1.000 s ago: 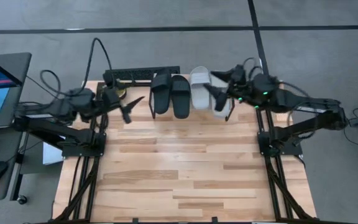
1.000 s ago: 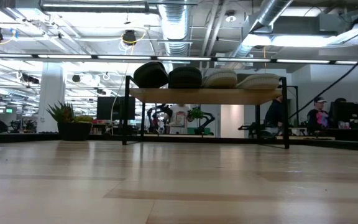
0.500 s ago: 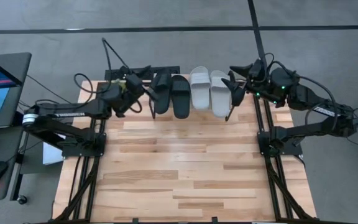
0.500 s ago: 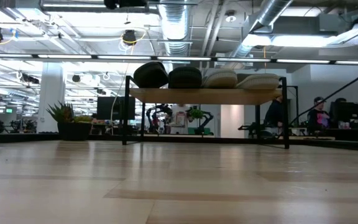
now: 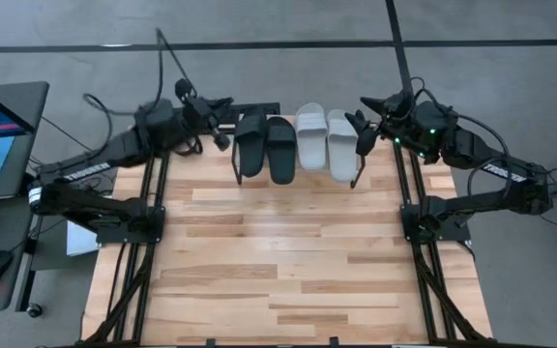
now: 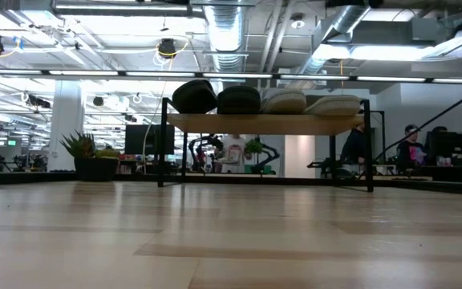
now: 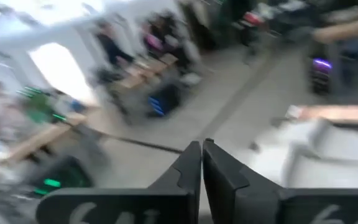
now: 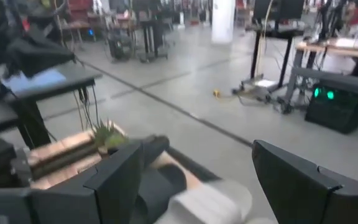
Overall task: Pick and place slides into the shelf
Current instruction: Put the black slide on the shelf
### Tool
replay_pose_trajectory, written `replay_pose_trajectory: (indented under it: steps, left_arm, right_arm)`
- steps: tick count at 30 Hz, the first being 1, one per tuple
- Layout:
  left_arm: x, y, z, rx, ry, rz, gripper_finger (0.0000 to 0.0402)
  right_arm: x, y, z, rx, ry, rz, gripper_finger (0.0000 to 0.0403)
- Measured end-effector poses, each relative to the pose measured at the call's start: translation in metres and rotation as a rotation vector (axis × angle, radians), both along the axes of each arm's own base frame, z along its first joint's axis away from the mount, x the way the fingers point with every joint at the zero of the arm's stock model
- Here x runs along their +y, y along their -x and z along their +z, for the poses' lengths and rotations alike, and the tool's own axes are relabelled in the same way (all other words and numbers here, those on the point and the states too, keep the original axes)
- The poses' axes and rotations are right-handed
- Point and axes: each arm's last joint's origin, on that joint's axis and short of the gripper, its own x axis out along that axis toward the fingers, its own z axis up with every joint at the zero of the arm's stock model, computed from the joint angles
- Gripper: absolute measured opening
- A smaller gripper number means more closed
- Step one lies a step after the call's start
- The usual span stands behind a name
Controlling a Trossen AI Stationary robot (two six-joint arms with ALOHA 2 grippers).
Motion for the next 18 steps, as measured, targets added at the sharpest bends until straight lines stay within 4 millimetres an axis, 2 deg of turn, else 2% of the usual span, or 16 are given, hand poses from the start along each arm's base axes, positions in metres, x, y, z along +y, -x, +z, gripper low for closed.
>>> replay_pose_trajectory:
  steps: [4,8,11,15,18]
  left_arm:
    - [0.017,0.009,0.011,0.017,0.178,-0.137,0.0002]
    - [0.033,0.008,0.007,0.109,0.352,-0.248,0.0]
    - [0.046,0.001,0.005,0.134,0.395,-0.345,0.0]
    - [0.066,-0.006,-0.007,0.25,0.451,-0.419,0.0]
    - [0.081,-0.009,-0.024,0.352,0.523,-0.384,0.0]
  right_arm:
    - [0.0,0.001,-0.006,0.045,-0.04,-0.006,0.0291]
    - [0.001,0.003,-0.01,0.085,-0.047,-0.006,0.0291]
    - [0.002,0.008,-0.009,0.099,-0.045,-0.005,0.0291]
    - [0.004,0.016,-0.009,0.106,-0.048,-0.005,0.0291]
    - [0.006,0.023,-0.01,0.126,-0.064,-0.007,0.0291]
